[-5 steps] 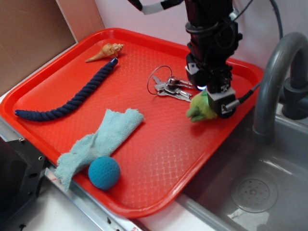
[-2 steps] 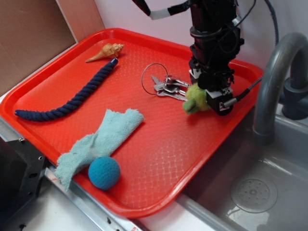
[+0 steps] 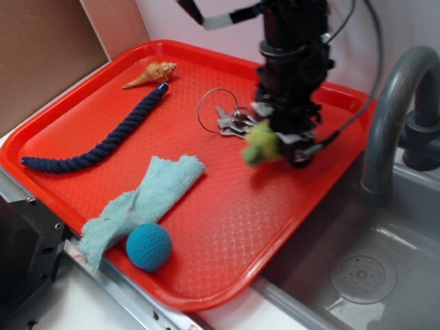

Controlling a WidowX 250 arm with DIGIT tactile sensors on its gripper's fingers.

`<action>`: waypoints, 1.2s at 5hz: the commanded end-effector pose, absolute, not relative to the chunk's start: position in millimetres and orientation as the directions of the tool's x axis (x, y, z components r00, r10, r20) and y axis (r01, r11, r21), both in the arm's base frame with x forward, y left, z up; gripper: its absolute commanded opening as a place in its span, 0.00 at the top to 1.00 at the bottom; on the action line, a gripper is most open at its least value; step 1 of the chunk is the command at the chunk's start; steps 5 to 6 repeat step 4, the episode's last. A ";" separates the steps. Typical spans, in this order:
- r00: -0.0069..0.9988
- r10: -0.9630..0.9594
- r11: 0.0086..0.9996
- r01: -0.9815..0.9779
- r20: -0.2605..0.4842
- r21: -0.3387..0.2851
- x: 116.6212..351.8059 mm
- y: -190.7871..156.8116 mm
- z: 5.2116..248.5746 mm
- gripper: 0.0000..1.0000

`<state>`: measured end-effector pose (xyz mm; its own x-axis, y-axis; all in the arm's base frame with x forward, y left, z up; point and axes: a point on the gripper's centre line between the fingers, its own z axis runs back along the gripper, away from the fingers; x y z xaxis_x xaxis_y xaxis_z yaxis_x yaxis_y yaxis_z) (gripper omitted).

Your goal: Grab the green animal.

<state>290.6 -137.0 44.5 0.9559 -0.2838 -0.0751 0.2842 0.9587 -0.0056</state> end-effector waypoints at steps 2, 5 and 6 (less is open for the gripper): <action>0.964 0.147 0.987 -0.127 0.220 -0.103 216.9 -49.5 200.0 1.00; 0.979 0.122 0.991 -0.111 0.164 -0.073 212.5 -57.9 188.4 1.00; 0.979 0.122 0.991 -0.111 0.164 -0.073 212.5 -57.9 188.4 1.00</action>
